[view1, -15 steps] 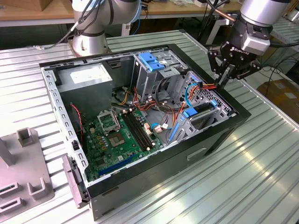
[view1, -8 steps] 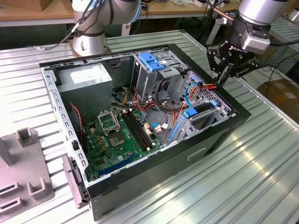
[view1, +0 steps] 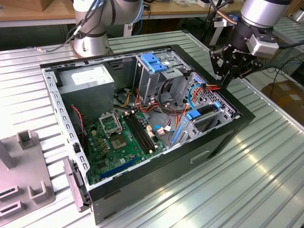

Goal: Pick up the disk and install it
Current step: 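Insert the first disk wire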

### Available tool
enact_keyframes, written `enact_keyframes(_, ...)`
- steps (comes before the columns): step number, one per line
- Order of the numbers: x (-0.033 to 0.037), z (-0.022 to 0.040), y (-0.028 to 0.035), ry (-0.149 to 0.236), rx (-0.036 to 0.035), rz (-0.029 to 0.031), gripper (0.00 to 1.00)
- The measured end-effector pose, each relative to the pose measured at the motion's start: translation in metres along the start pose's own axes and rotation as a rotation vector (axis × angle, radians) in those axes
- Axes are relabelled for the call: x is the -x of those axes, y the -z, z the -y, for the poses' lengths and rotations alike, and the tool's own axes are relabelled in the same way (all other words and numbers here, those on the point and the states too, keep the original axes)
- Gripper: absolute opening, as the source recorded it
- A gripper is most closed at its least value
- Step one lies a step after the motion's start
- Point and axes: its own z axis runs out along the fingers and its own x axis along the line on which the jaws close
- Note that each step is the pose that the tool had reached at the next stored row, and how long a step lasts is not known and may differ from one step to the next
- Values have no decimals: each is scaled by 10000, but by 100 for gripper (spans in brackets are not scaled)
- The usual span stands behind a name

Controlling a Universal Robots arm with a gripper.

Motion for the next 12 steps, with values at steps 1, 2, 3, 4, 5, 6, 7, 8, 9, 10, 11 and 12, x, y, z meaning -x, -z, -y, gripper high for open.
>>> enact_keyframes(1, 8, 10, -2, 22, -37, -98, 25)
enact_keyframes(2, 9, 12, -3, 32, -61, -159, 25)
enact_keyframes(3, 11, 15, -2, 42, -64, -218, 25)
enact_keyframes(4, 12, 16, -2, 52, -77, -255, 25)
enact_keyframes(5, 13, 19, -1, 67, -87, -281, 25)
enact_keyframes(6, 13, 20, 2, 76, -87, -288, 25)
enact_keyframes(7, 14, 21, 5, 77, -82, -302, 25)
enact_keyframes(8, 16, 23, 11, 79, -70, -329, 25)
enact_keyframes(9, 16, 24, 18, 82, -58, -351, 25)
enact_keyframes(10, 18, 28, 24, 83, -45, -369, 25)
enact_keyframes(11, 18, 29, 25, 87, -35, -387, 25)
enact_keyframes(12, 18, 28, 25, 106, -40, -392, 25)
